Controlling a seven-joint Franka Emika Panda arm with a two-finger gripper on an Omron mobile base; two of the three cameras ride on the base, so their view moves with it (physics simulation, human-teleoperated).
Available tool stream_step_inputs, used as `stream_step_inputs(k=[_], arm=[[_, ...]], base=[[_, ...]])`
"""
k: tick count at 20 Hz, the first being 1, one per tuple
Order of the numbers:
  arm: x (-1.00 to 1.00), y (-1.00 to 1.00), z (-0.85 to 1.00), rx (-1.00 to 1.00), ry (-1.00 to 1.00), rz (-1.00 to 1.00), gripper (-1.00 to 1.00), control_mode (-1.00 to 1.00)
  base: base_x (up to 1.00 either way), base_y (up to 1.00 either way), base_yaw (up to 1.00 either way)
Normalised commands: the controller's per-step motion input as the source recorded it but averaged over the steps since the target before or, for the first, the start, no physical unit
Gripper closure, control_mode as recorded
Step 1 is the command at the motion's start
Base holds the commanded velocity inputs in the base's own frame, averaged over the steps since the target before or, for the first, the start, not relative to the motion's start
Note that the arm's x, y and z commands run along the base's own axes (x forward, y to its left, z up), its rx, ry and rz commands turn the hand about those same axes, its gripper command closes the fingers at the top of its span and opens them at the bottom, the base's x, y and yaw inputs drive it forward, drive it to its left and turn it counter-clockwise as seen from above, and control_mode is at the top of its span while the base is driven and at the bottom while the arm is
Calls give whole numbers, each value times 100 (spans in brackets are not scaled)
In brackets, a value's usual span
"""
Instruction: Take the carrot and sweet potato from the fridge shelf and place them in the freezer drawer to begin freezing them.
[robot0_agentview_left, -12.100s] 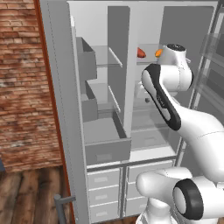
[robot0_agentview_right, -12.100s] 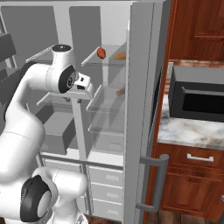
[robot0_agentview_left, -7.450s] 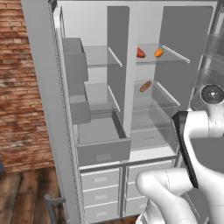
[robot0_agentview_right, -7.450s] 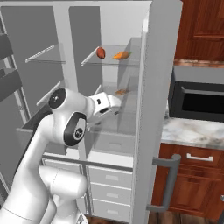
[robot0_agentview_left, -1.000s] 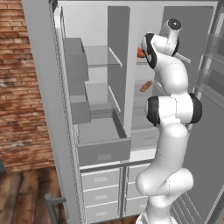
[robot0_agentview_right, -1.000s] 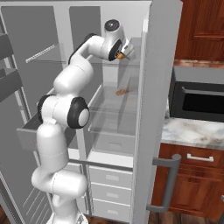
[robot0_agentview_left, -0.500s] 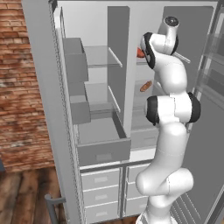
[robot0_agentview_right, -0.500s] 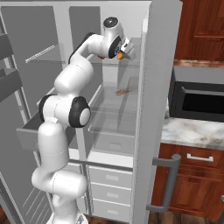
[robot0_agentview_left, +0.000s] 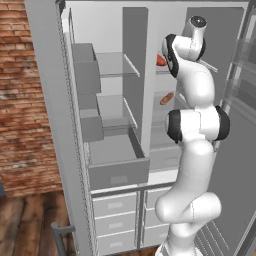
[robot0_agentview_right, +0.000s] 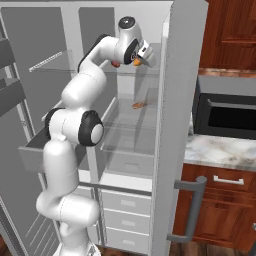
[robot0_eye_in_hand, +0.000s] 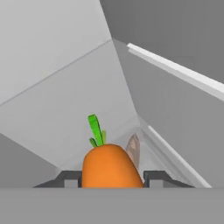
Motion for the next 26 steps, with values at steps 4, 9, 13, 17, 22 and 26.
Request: stream_step_inputs(k=[4,9,13,17,22,26], arm=[[-20,0,-13,0,-9,0,100,-100],[-58,1,-3,0,0,-1,100,-100],[-72,6,1,0,-1,0,100,-100],[-96,18,0,0,-6,0,100,-100],[-97,33,0,0,-1,-2,100,-100],[-100,40,0,0,0,-2,100,-100]], base=[[0,0,0],[0,0,0],[0,0,0],[0,0,0],[0,0,0],[0,0,0]])
